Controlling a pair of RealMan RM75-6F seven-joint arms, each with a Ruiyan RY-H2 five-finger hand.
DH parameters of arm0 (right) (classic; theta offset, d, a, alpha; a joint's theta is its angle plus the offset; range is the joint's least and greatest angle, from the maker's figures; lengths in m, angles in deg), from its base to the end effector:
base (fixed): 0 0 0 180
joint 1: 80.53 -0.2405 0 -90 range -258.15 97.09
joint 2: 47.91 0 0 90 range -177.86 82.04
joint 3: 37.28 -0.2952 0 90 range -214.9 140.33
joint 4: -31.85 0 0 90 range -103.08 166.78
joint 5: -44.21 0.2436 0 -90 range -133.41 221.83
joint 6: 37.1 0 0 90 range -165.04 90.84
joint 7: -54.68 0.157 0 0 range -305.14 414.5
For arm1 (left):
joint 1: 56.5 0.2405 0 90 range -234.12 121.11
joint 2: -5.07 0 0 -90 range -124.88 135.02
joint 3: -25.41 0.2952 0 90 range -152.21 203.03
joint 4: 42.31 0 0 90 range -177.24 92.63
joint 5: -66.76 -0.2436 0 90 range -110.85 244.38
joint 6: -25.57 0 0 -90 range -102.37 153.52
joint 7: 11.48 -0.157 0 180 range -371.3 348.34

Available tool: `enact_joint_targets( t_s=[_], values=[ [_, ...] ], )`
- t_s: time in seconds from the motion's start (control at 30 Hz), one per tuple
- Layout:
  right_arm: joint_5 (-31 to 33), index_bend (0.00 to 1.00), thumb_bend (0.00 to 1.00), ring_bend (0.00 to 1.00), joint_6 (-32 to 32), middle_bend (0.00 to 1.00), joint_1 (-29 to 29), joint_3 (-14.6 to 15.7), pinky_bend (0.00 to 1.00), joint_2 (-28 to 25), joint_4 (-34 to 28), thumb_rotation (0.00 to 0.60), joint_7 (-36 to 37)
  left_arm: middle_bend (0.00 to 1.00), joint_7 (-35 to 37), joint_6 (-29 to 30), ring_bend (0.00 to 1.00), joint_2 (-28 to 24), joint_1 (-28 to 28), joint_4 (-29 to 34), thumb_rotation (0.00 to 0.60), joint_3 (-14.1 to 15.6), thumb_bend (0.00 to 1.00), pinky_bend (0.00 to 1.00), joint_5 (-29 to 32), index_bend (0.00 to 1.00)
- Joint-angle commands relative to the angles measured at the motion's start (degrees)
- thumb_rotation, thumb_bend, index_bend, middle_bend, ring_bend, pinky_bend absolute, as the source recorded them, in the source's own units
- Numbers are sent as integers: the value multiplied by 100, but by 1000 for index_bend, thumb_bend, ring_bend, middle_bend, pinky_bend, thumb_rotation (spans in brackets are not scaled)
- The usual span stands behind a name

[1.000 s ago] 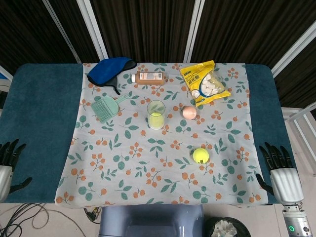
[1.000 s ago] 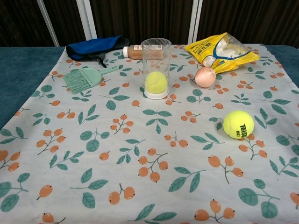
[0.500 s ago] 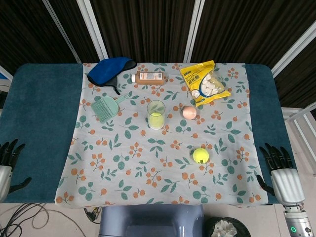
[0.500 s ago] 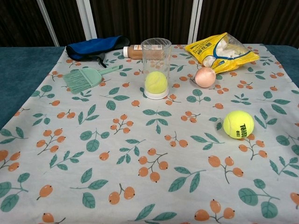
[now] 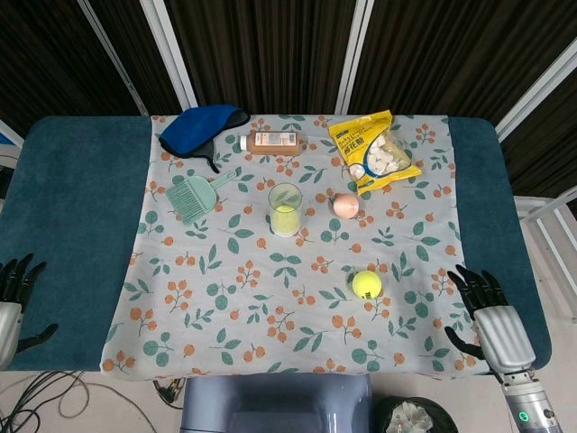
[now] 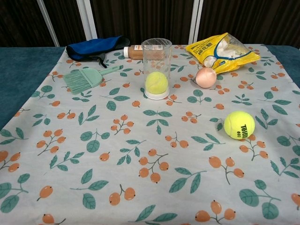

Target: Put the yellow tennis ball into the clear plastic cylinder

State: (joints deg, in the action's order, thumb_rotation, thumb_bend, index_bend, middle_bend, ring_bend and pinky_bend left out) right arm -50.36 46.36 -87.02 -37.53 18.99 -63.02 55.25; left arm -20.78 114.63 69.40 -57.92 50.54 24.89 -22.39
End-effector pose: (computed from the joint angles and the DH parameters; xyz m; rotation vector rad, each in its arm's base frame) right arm -0.3214 -0.1942 0.1047 1.5454 -0.9535 1.0369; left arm -0.3590 0.1681 0.1437 -1.4288 -0.7822 -0.7936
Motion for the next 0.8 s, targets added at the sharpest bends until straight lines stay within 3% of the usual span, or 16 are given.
enact_joint_targets(
  t_s=[0.03, 0.5, 0.8],
  values=[
    [183, 0, 354, 88, -612, 48, -393, -116, 0, -155, -341, 600, 117, 0, -15, -15, 0, 2, -6, 8, 600, 2, 0, 67, 8, 109],
    [1478, 0, 354, 84, -2459, 48, -1459, -498, 0, 258, -516, 600, -465, 0, 82, -24, 0, -49, 6, 14, 600, -73, 0, 67, 179, 109],
    [1959, 0, 354, 83, -2826, 48, -1787, -543, 0, 765, -206, 600, -865, 0, 96, -76, 0, -61, -8, 14, 600, -96, 0, 67, 255, 109]
  ],
)
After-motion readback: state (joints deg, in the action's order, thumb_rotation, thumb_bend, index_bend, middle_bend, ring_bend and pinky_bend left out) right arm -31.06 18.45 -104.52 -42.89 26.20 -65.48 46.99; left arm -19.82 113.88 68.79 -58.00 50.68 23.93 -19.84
